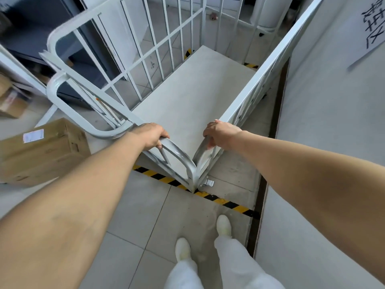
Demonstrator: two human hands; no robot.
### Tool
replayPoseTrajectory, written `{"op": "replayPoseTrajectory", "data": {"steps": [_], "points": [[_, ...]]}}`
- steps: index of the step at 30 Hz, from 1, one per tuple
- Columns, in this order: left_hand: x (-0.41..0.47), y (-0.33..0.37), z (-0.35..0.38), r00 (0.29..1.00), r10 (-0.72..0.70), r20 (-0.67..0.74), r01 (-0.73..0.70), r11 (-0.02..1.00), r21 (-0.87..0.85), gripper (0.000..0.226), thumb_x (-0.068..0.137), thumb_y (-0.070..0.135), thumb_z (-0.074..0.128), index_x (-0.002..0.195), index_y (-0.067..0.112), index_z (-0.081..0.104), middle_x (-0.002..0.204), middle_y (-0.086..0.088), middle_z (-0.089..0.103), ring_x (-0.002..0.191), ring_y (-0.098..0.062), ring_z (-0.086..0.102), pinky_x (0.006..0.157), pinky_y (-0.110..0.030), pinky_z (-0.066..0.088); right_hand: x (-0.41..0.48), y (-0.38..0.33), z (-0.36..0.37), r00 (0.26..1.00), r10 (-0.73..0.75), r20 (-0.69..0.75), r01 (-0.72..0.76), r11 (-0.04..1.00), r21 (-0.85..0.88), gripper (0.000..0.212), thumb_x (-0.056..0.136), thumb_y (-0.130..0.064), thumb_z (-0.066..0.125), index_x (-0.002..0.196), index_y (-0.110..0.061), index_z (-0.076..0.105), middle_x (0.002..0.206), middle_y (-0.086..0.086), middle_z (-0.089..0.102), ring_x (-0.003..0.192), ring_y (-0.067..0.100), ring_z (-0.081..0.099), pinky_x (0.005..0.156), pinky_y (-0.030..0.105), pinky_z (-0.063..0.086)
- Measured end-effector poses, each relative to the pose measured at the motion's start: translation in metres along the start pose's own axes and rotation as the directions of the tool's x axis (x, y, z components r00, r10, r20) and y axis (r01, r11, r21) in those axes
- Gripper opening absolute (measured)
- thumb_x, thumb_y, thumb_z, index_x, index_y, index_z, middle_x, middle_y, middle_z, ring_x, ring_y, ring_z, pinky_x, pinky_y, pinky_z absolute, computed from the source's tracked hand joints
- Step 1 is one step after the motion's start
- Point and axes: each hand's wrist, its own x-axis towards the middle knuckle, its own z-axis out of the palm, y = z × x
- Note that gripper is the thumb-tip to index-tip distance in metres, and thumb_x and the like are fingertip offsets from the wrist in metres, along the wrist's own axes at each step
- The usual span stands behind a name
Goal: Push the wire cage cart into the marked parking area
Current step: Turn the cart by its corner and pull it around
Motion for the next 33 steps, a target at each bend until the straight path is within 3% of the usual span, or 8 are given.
{"op": "replayPoseTrajectory", "data": {"steps": [4, 8, 16, 23, 29, 33], "points": [[0.006, 0.008, 0.0, 1.0, -0.023, -0.001, 0.023, 1.0, -0.007, 0.036, 0.086, 0.0, 0.059, 0.114, 0.023, 0.066, 0.119, -0.007, 0.069, 0.11, -0.025, 0.056, 0.087, -0.03, 0.042, 0.003, 0.009, -0.004, 0.999, -0.033, 0.039, 0.034, 0.999, -0.026, 0.034, 0.087, -0.033, 0.065, 0.117, -0.016, 0.063, 0.119, 0.006, 0.059, 0.124, 0.022, 0.046, 0.104, 0.031, 0.041], [0.012, 0.015, 0.001, 0.999, -0.048, -0.024, 0.047, 0.996, -0.074, 0.048, 0.087, -0.004, 0.057, 0.128, 0.02, 0.062, 0.12, -0.01, 0.068, 0.117, -0.027, 0.057, 0.096, -0.03, 0.043, 0.003, 0.014, -0.012, 0.997, -0.023, 0.068, 0.025, 0.999, -0.039, 0.038, 0.088, -0.033, 0.064, 0.12, -0.013, 0.062, 0.121, 0.007, 0.062, 0.124, 0.025, 0.046, 0.103, 0.033, 0.042], [0.013, 0.016, 0.001, 0.999, -0.022, -0.035, 0.02, 0.999, -0.04, 0.044, 0.086, 0.003, 0.064, 0.127, 0.02, 0.062, 0.125, -0.009, 0.062, 0.116, -0.031, 0.056, 0.098, -0.034, 0.046, 0.005, 0.012, -0.012, 0.995, 0.035, 0.096, -0.033, 0.999, -0.024, 0.039, 0.081, -0.031, 0.07, 0.116, -0.014, 0.064, 0.119, 0.008, 0.064, 0.126, 0.023, 0.047, 0.111, 0.037, 0.036], [0.016, 0.006, 0.008, 0.997, 0.013, -0.071, -0.014, 1.0, -0.023, 0.049, 0.087, 0.006, 0.064, 0.132, 0.024, 0.057, 0.132, -0.012, 0.055, 0.119, -0.033, 0.054, 0.103, -0.039, 0.044, -0.001, 0.007, -0.015, 0.99, 0.1, 0.1, -0.102, 0.995, 0.019, 0.047, 0.086, -0.03, 0.067, 0.131, -0.019, 0.056, 0.135, 0.004, 0.055, 0.143, 0.021, 0.029, 0.11, 0.039, 0.037], [0.015, 0.006, 0.009, 0.996, 0.027, -0.09, -0.029, 0.999, -0.026, 0.049, 0.089, 0.006, 0.063, 0.134, 0.022, 0.055, 0.132, -0.012, 0.056, 0.12, -0.032, 0.054, 0.103, -0.035, 0.044, -0.002, 0.003, -0.016, 0.983, 0.149, 0.108, -0.151, 0.988, 0.014, 0.049, 0.081, -0.032, 0.072, 0.127, -0.025, 0.058, 0.134, 0.008, 0.052, 0.132, 0.028, 0.045, 0.105, 0.04, 0.044], [0.012, 0.007, 0.009, 0.994, 0.031, -0.107, -0.034, 0.999, -0.031, 0.046, 0.09, 0.007, 0.063, 0.133, 0.02, 0.057, 0.132, -0.014, 0.054, 0.119, -0.034, 0.053, 0.102, -0.033, 0.043, -0.004, 0.0, -0.017, 0.983, 0.152, 0.1, -0.153, 0.988, 0.002, 0.049, 0.081, -0.033, 0.072, 0.127, -0.024, 0.058, 0.131, 0.01, 0.054, 0.129, 0.03, 0.047, 0.101, 0.041, 0.046]]}}
